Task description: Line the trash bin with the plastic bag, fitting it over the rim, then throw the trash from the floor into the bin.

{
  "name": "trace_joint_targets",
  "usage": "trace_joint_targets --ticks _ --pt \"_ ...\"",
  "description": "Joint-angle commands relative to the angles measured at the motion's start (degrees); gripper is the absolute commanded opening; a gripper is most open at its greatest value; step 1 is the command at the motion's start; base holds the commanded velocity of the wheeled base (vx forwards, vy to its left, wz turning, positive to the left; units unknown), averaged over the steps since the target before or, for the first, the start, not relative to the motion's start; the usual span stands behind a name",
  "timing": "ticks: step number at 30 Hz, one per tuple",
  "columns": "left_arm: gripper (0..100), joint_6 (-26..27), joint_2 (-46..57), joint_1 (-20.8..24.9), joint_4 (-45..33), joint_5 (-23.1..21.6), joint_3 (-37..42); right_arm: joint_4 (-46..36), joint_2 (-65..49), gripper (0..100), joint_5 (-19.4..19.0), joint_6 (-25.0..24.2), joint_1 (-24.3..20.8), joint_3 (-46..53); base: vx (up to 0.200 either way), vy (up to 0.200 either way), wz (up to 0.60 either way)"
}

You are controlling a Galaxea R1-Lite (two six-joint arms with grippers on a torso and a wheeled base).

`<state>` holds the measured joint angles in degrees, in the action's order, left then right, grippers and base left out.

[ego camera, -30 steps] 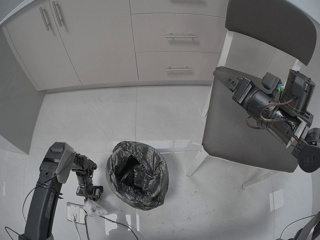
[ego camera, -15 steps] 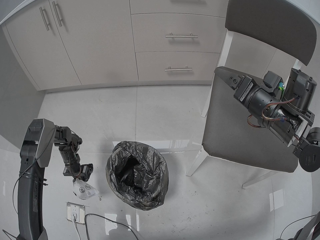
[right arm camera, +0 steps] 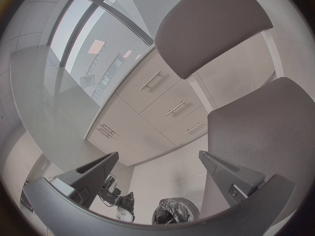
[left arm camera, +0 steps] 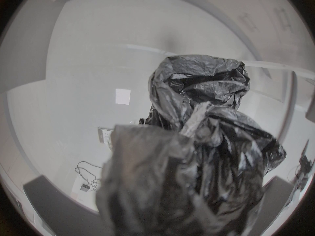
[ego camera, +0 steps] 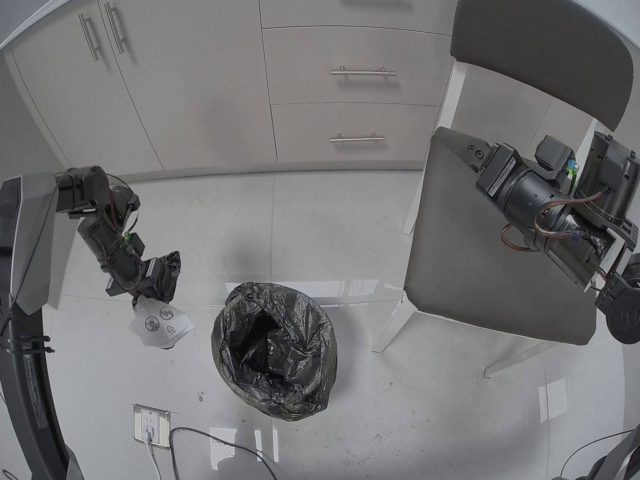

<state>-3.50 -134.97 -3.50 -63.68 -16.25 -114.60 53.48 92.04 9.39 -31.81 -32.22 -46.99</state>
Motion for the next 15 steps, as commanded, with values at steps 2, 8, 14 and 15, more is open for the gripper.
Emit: trace_joint_targets --ticks 2,8,14,15 --pt "0 -0.5 12.3 6.7 -2.8 -2.6 0.0 0.0 -1.6 100 -0.3 0.0 0.0 0.2 0.000 0.000 0.00" --pt "0 -5.4 16.0 15.3 -2.9 -2.2 0.0 -0.3 -2.2 100 -0.4 -0.1 -0.2 0.3 0.000 0.000 0.00" --pt "0 -6.2 15.7 23.4 -2.5 1.1 0.0 -0.2 -3.4 100 -0.5 0.0 -0.3 0.7 0.000 0.000 0.00" --pt "0 -6.2 14.9 24.6 -2.4 3.3 0.0 -0.1 -3.7 100 -0.5 0.0 -0.3 0.9 0.000 0.000 0.00"
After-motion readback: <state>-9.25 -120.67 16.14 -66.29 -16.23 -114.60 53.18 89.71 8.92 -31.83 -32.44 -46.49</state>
